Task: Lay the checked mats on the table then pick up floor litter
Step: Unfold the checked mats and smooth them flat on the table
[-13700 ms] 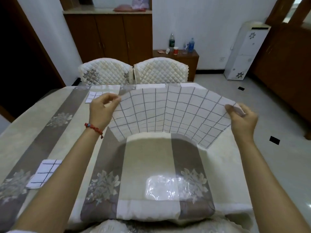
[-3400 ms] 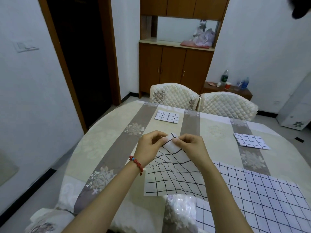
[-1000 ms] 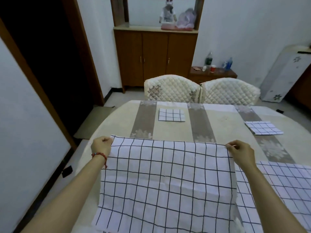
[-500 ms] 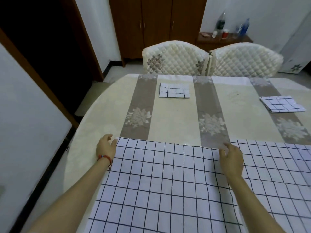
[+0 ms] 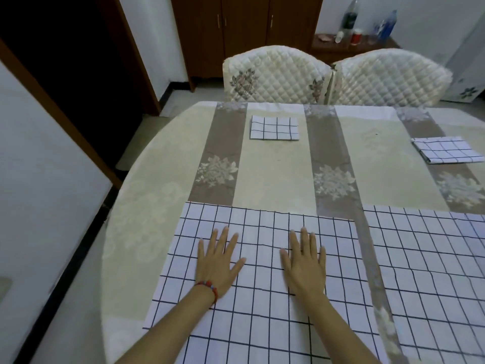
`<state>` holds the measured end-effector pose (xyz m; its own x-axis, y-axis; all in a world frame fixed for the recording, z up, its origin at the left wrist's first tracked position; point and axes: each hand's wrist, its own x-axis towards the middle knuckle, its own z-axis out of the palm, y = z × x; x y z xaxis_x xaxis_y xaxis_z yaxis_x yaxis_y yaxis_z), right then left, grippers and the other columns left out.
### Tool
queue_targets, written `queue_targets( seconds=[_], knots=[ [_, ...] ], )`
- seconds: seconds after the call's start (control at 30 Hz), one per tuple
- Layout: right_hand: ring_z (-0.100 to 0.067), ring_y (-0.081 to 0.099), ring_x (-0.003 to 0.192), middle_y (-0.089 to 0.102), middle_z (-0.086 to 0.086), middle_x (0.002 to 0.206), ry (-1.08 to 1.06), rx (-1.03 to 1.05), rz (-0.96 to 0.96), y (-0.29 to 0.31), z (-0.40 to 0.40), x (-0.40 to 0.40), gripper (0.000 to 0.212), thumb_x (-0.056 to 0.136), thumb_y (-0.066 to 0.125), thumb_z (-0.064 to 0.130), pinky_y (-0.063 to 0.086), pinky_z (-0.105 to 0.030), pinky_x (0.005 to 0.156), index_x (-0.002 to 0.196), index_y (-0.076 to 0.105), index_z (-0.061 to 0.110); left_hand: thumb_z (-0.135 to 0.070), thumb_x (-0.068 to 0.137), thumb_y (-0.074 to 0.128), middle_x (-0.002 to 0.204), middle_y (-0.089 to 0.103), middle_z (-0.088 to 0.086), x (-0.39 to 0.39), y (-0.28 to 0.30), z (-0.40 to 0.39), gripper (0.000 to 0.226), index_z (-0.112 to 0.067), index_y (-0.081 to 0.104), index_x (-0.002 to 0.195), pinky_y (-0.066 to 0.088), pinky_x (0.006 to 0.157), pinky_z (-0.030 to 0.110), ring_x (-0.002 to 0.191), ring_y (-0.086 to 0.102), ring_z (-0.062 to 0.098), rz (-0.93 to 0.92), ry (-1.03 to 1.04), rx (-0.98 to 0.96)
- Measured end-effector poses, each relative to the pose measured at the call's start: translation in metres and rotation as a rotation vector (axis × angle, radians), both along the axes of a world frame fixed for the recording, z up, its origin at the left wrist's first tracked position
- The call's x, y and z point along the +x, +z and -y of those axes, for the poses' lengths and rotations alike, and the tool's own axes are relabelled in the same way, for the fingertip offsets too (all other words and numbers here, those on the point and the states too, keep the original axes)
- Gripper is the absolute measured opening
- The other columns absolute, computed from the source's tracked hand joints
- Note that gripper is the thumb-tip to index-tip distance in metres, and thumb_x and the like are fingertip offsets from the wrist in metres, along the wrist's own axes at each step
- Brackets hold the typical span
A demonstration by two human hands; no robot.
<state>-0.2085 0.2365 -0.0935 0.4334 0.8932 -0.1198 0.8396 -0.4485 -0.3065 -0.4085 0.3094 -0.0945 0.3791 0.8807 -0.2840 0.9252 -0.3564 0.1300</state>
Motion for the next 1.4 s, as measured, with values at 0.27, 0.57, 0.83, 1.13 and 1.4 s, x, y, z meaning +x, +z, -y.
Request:
queue_targets(
  seconds=[0.27,0.57,0.83,1.13,1.4],
  knots=[
    [-0.016,-0.01,0.145,-0.004,0.002,0.158,0.051,-0.026,-0.016,0.001,-0.013,0.012,0.075,0.079,-0.006,0.059,-0.014,-0.038,0.115,0.147,0.005,0.028,-0.076,0.062,-0.027,0.148,-0.022,-0.013,0.006,-0.006,-0.016,0.083,-0.039,-0.017,0.135,-0.019,0.113,0.044,0.14,-0.02,0.015,0.112,0.013,0.087],
    [-0.034,0.045,0.116,0.05,-0.02,0.125,-0.541,0.153,-0.16,0.044,0.064,0.047,0.032,0.085,0.056,0.016,0.04,-0.044,0.097,0.116,0.059,0.007,-0.056,0.092,0.004,0.149,0.036,0.002,0.019,0.004,0.017,0.064,-0.022,0.026,0.141,0.005,0.116,0.045,0.138,0.015,0.02,0.098,-0.111,0.168],
    [-0.038,0.053,0.093,0.044,-0.023,0.118,-0.76,0.006,-0.397,0.054,0.101,0.048,0.054,0.083,0.061,0.017,0.045,-0.039,0.074,0.128,0.036,-0.001,-0.055,0.092,0.009,0.146,0.041,-0.002,0.017,-0.008,0.045,0.06,-0.026,0.027,0.141,-0.004,0.111,0.038,0.135,0.019,0.016,0.054,-0.113,0.071],
    [-0.032,0.055,0.078,0.056,-0.015,0.071,-0.778,0.113,-0.574,0.056,0.099,0.05,0.019,0.085,0.057,0.012,0.036,-0.029,0.064,0.071,0.057,-0.001,-0.058,0.092,0.007,0.146,0.041,-0.002,0.017,-0.007,0.038,0.062,-0.026,0.025,0.142,-0.006,0.111,0.039,0.136,0.021,0.017,0.07,-0.128,0.042],
    [-0.032,0.055,0.084,0.061,-0.023,0.116,-0.75,0.171,-0.505,0.056,0.085,0.052,0.03,0.088,0.056,0.016,0.039,-0.029,0.066,0.106,0.059,-0.008,-0.039,0.089,0.047,0.154,0.017,0.017,-0.027,0.018,0.001,0.061,-0.011,0.028,0.141,0.011,0.115,0.052,0.144,0.011,0.032,0.204,0.476,0.127]
  ],
)
